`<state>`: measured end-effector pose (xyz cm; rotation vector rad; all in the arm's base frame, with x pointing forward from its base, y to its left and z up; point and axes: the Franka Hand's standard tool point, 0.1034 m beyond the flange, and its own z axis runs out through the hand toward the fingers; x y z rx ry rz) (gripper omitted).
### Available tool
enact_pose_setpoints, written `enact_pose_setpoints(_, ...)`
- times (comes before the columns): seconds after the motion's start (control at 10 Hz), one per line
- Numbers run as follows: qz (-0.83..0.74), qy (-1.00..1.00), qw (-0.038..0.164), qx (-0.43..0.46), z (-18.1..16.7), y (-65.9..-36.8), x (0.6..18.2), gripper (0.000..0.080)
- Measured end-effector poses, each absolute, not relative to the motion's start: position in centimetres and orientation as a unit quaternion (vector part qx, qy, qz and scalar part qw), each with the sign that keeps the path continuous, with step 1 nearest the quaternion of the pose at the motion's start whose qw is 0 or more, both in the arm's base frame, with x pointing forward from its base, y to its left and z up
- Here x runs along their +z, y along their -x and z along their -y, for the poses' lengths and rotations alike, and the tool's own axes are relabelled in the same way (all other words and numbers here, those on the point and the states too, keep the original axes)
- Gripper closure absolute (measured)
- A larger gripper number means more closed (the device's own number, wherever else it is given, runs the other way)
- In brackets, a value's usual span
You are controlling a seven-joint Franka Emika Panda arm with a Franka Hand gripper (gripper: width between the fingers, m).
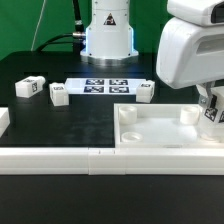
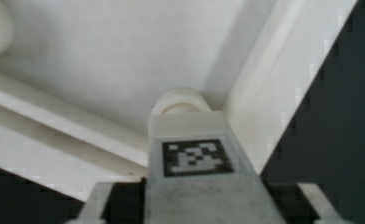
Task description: Assemble one leg
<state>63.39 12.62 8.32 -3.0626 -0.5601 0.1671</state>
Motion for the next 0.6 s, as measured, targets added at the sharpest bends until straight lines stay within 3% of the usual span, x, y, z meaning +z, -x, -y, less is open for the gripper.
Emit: enact_pose_setpoints(0.6, -0.171, 0.985, 0.009, 0.029, -12.34, -63.14, 8.03, 0.0505)
